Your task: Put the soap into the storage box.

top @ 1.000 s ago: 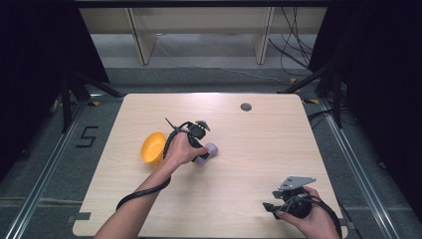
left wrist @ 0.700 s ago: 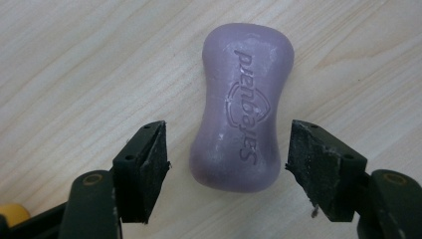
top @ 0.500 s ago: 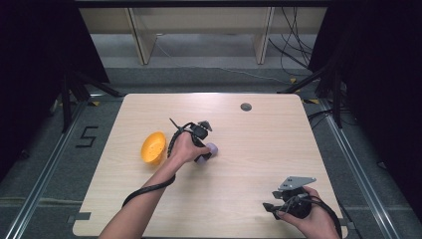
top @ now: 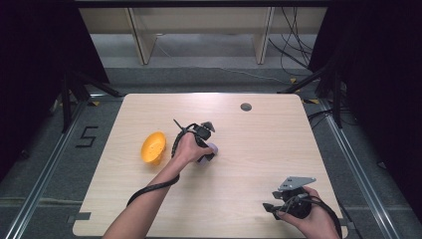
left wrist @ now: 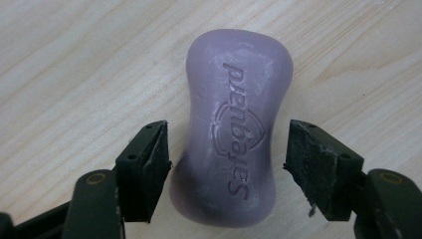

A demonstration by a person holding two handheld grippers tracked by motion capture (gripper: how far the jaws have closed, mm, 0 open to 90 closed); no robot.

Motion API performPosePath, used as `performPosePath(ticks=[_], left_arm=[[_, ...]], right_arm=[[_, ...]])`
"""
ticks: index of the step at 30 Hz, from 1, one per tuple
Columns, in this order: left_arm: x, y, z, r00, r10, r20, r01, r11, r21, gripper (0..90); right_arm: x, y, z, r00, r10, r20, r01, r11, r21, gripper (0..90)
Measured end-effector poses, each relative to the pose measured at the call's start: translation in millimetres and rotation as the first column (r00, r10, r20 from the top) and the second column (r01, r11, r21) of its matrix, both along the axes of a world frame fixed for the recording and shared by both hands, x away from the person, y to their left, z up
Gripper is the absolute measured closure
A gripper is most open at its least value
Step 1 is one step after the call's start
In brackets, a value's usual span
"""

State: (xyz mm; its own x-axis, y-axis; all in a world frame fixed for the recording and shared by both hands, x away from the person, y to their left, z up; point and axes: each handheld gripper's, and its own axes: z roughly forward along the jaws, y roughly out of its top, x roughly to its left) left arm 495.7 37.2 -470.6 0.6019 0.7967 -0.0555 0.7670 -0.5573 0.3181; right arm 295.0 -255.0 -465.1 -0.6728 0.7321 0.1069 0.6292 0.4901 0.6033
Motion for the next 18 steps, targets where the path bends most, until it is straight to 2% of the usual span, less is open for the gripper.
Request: performPosePath(ticks=[2,5,7,12,18], left_arm=[[0.7,-1.0,0.7,0.9999,0.010,-0.007,-0.010,0.9999,-0.004,33.4],[1.6,-1.4,0.1,0.9999,0.009,-0.007,-0.009,1.0000,-0.002,33.9],[2.5,-1.7,-1.4,0.9999,0.010,-0.005,-0.010,1.0000,-0.001,34.0],[4.3,-2.8,-3.5,0.9998,0.009,-0.020,-0.009,1.0000,0.003,34.3],[6.6,-3.7,-5.7,0.9998,0.007,-0.017,-0.006,1.0000,0.004,35.0]], right_arm=[[0.5,-0.2,-1.0,0.9999,0.005,0.015,-0.005,1.0000,-0.006,44.4],[-0.7,0.9,-1.0,1.0000,-0.007,0.000,0.007,1.0000,-0.003,44.3],[0.4,-0.1,-1.1,0.9999,0.002,0.010,-0.002,0.9999,-0.010,44.3],[0.4,-0.1,-1.1,1.0000,0.002,0.008,-0.002,0.9999,-0.010,44.3],[0.5,0.0,-1.5,1.0000,0.002,0.007,-0.002,1.0000,-0.008,44.2]])
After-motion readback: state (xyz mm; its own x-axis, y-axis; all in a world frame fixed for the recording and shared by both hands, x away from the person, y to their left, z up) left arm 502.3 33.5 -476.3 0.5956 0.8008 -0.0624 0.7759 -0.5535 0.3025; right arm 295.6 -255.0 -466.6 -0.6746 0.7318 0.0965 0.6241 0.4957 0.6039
